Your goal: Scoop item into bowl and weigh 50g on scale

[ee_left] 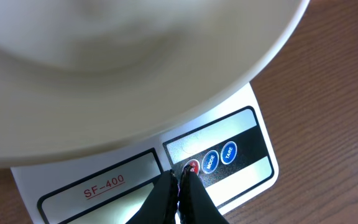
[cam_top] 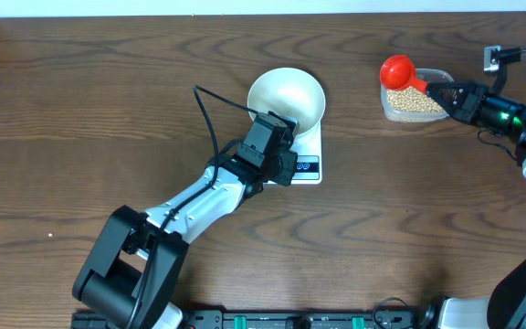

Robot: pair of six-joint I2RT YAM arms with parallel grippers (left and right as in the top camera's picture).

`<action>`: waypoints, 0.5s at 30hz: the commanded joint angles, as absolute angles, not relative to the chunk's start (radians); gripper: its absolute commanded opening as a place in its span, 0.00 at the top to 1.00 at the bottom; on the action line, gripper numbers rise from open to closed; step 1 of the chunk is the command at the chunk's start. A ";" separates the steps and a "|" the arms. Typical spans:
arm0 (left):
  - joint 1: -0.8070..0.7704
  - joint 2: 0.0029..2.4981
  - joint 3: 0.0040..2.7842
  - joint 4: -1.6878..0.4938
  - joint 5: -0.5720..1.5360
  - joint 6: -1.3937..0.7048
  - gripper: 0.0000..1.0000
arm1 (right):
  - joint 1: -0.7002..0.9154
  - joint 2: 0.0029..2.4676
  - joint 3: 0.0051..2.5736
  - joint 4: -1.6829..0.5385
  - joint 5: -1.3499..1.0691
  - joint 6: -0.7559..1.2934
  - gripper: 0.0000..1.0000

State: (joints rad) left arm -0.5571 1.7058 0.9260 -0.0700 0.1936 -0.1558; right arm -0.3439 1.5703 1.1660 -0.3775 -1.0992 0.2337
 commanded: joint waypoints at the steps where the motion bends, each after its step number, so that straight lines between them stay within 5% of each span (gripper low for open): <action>1: -0.556 1.719 0.921 -0.070 0.195 -0.139 0.93 | -0.346 1.560 1.183 -0.378 -1.105 0.220 0.99; 15: -0.575 1.755 0.920 -0.041 0.194 -0.139 0.93 | -0.346 1.560 1.183 -0.378 -1.105 0.220 0.99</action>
